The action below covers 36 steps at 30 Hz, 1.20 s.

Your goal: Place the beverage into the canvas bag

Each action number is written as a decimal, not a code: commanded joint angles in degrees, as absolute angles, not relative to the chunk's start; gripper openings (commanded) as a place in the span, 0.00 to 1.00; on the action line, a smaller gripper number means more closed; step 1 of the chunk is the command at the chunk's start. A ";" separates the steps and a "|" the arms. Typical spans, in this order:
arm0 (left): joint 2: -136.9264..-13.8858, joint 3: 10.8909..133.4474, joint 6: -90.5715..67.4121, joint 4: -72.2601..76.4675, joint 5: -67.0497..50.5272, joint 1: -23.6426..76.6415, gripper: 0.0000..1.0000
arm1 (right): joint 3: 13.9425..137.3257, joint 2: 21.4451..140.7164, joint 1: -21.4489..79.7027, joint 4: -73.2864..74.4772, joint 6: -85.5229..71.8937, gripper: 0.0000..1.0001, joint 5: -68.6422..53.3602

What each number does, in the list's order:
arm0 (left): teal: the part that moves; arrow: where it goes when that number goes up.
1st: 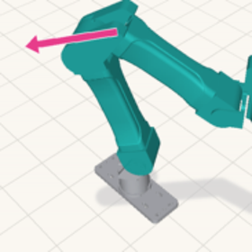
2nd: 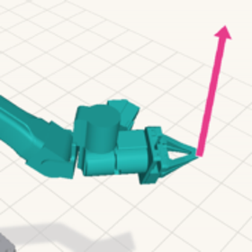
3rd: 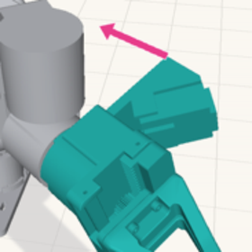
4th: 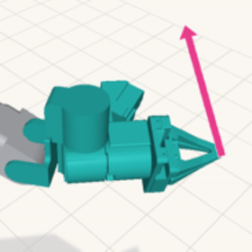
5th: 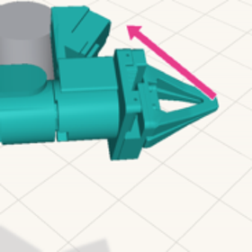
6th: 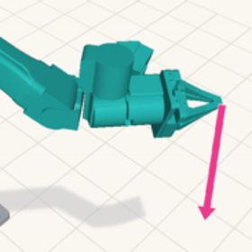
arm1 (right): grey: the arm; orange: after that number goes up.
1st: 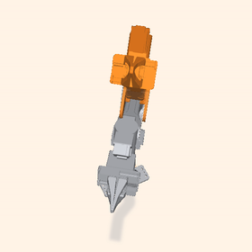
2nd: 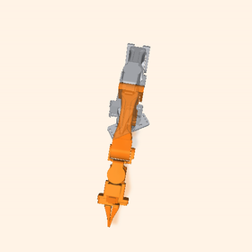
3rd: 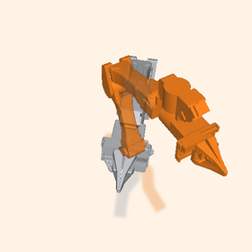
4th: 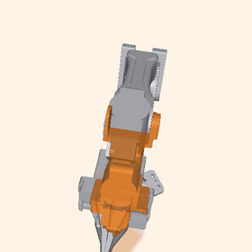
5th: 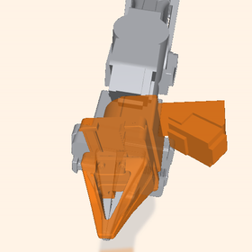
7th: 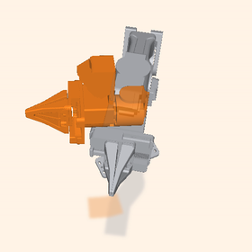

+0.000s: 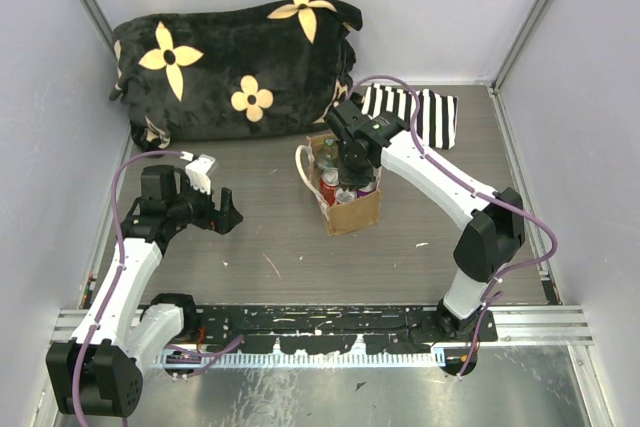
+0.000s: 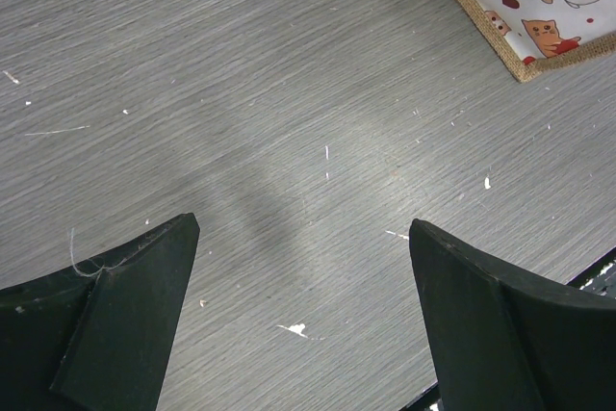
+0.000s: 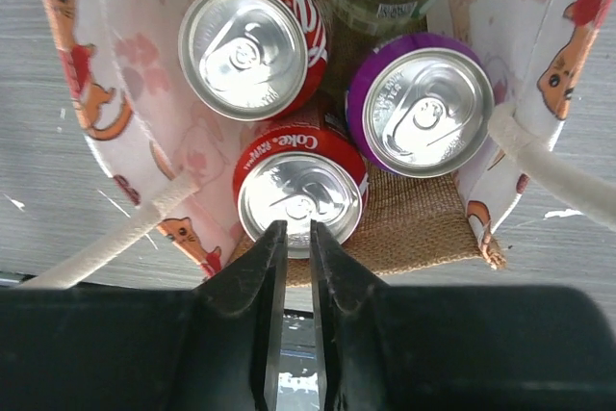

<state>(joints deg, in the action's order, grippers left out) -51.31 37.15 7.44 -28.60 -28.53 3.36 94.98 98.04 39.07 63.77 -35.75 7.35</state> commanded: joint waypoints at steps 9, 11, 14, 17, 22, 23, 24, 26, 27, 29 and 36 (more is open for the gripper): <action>-51.48 36.74 8.33 -27.39 -29.18 3.08 0.98 | 86.45 99.86 41.52 56.62 -36.47 0.18 6.42; -51.35 36.74 8.42 -27.43 -29.25 3.09 0.98 | 85.44 100.75 42.07 55.99 -36.56 0.18 6.50; -50.95 37.10 8.60 -27.96 -29.13 3.17 0.98 | 85.02 101.10 42.68 55.37 -36.94 0.18 7.11; -50.48 37.94 8.67 -28.92 -28.77 3.08 0.98 | 86.88 98.89 42.98 54.57 -37.54 0.20 9.88; -49.95 42.81 6.31 -32.70 -28.94 3.08 0.98 | 91.53 89.95 42.97 50.51 -37.50 0.36 20.01; -50.04 44.27 5.82 -33.85 -29.47 3.08 0.98 | 92.55 88.14 42.91 50.01 -37.20 0.44 22.00; -50.01 45.79 5.01 -34.75 -29.68 3.09 0.98 | 93.59 86.43 42.73 49.60 -36.80 0.54 23.79; -50.20 48.24 3.57 -36.20 -28.94 3.10 0.98 | 94.74 83.37 41.81 49.40 -36.13 0.77 27.01; -50.25 49.86 3.16 -37.24 -28.92 3.09 0.98 | 94.78 81.40 40.74 49.39 -35.96 0.88 27.58; -49.94 51.16 1.66 -38.35 -28.31 3.12 0.98 | 93.30 78.66 37.78 49.39 -35.88 1.00 26.87; -45.45 50.54 -0.33 -38.29 -29.77 3.10 0.98 | 82.81 68.69 30.62 48.60 -37.13 1.00 24.52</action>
<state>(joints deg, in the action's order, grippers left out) -48.21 50.50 1.87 -36.80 -28.47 3.36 88.03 71.13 32.03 49.23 -36.23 23.79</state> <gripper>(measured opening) 0.979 0.997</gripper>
